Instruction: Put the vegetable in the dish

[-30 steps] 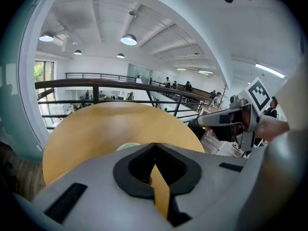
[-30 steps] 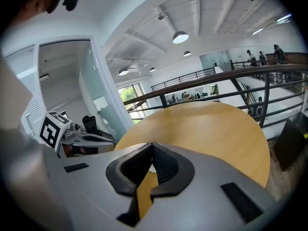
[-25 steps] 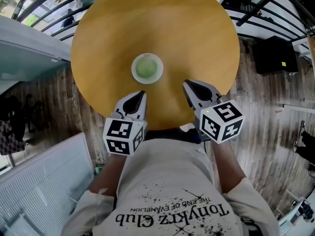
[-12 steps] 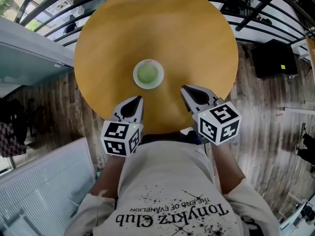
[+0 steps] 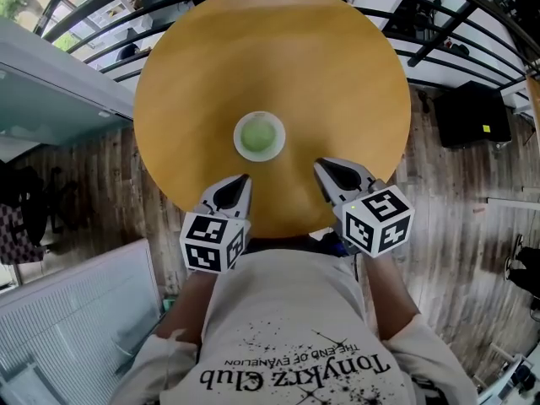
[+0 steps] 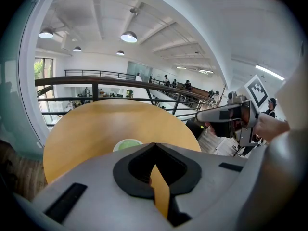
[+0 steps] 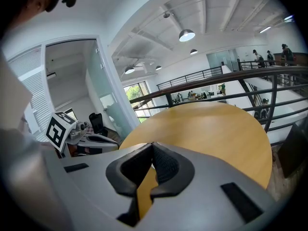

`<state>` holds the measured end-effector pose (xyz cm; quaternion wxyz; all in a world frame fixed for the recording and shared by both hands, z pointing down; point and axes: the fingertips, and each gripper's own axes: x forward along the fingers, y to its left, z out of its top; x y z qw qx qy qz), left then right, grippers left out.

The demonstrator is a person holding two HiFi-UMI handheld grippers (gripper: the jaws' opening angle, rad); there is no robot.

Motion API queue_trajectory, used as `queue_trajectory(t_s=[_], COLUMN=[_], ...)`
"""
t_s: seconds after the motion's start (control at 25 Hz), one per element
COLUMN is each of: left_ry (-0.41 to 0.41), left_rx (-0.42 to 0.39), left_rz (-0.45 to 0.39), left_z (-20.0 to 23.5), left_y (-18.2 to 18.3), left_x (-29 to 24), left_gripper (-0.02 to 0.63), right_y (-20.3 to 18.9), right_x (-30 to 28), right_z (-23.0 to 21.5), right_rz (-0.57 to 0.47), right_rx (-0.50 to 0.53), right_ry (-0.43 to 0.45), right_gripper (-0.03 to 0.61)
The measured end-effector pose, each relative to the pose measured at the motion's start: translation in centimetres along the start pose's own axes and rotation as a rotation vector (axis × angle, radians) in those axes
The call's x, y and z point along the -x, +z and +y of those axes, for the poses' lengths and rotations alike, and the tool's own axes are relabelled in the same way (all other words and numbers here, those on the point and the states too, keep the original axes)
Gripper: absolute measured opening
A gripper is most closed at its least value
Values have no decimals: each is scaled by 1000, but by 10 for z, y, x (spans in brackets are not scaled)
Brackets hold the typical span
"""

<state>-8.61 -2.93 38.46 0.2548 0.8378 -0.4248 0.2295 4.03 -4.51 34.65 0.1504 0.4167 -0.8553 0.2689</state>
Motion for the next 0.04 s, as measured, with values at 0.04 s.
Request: queue_trajectory(t_s=[0.04], left_ry=[-1], left_rx=[0], left_rz=[3], left_z=[0], left_y=[-1], left_x=[2], left_gripper=[23], right_y=[-1], right_x=[1], right_z=[2], right_rz=[3], right_rx=[0], right_ry=[1], right_gripper=[21])
